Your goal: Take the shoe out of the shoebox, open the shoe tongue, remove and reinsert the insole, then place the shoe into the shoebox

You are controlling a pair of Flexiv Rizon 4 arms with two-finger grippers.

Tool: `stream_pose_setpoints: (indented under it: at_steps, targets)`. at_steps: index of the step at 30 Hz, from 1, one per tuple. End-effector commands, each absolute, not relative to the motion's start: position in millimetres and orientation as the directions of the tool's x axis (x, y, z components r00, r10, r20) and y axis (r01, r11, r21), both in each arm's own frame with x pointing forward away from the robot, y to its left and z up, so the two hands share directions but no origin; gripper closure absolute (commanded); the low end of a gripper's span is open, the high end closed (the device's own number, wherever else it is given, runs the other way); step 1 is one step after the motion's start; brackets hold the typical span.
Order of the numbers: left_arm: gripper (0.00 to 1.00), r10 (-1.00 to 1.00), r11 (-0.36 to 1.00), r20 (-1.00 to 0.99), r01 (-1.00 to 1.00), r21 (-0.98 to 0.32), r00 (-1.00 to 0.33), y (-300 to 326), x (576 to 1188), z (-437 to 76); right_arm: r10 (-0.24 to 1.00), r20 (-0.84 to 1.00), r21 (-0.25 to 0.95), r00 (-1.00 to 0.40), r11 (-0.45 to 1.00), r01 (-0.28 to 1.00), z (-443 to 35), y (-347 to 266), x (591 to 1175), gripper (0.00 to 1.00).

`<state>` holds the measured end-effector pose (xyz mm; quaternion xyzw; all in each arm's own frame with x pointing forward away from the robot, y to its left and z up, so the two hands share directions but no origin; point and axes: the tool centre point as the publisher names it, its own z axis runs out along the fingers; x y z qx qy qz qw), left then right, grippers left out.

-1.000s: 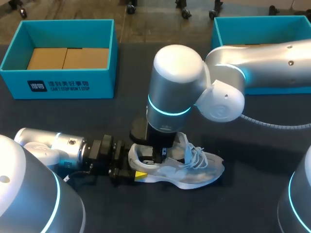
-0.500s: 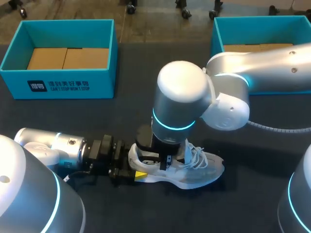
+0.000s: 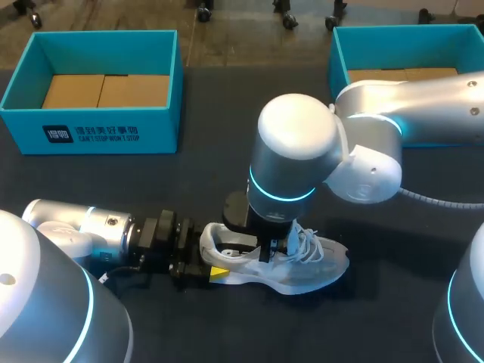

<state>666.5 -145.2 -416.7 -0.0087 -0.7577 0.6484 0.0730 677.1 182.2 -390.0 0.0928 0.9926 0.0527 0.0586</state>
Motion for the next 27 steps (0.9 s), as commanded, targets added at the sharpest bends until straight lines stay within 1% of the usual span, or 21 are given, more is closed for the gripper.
stream_pose_setpoints:
  at_steps: [1,3,5,6,10,13,14,16,18,21,27]
  targets:
    - [1.0,0.108,0.158,0.099,-0.082,-0.984,-0.989,-146.8,667.8,-421.4,0.197,-0.104,0.119,-0.975,0.976,0.184,-392.2,178.9,677.2,0.8]
    - [1.0,0.108,0.158,0.099,-0.082,-0.984,-0.989,-146.8,667.8,-421.4,0.199,-0.102,0.114,-0.975,0.976,0.187,-392.5,178.1,677.6,0.8]
    - [1.0,0.108,0.158,0.099,-0.082,-0.984,-0.989,-146.8,667.8,-421.4,0.202,-0.101,0.111,-0.974,0.975,0.19,-393.7,176.1,678.4,0.75]
    - [1.0,0.108,0.158,0.099,-0.082,-0.984,-0.989,-146.8,667.8,-421.4,0.205,-0.097,0.111,-0.974,0.975,0.194,-394.6,174.5,679.1,0.71]
    - [1.0,0.108,0.158,0.099,-0.082,-0.984,-0.989,-146.8,667.8,-421.4,0.207,-0.093,0.105,-0.974,0.975,0.197,-395.8,173.5,680.6,0.69]
    - [1.0,0.108,0.158,0.099,-0.082,-0.984,-0.989,-146.8,667.8,-421.4,0.206,-0.093,0.1,-0.974,0.975,0.197,-397.2,173.0,682.5,0.56]
    - [1.0,0.108,0.158,0.099,-0.082,-0.984,-0.989,-146.8,667.8,-421.4,0.206,-0.092,0.1,-0.974,0.975,0.197,-397.5,172.7,683.0,0.55]
    - [1.0,0.108,0.158,0.099,-0.082,-0.984,-0.989,-146.8,667.8,-421.4,0.206,-0.089,0.099,-0.975,0.975,0.197,-398.4,172.3,683.7,0.55]
    - [1.0,0.108,0.158,0.099,-0.082,-0.984,-0.989,-146.8,667.8,-421.4,0.204,-0.084,0.1,-0.975,0.976,0.196,-400.6,172.0,684.0,0.52]
    - [1.0,0.108,0.158,0.099,-0.082,-0.984,-0.989,-146.8,667.8,-421.4,0.227,-0.029,0.093,-0.974,0.97,0.223,-404.8,171.8,685.3,0.55]
    - [1.0,0.108,0.158,0.099,-0.082,-0.984,-0.989,-146.8,667.8,-421.4,0.235,0.03,0.096,-0.972,0.967,0.237,-414.2,173.3,682.9,0.53]
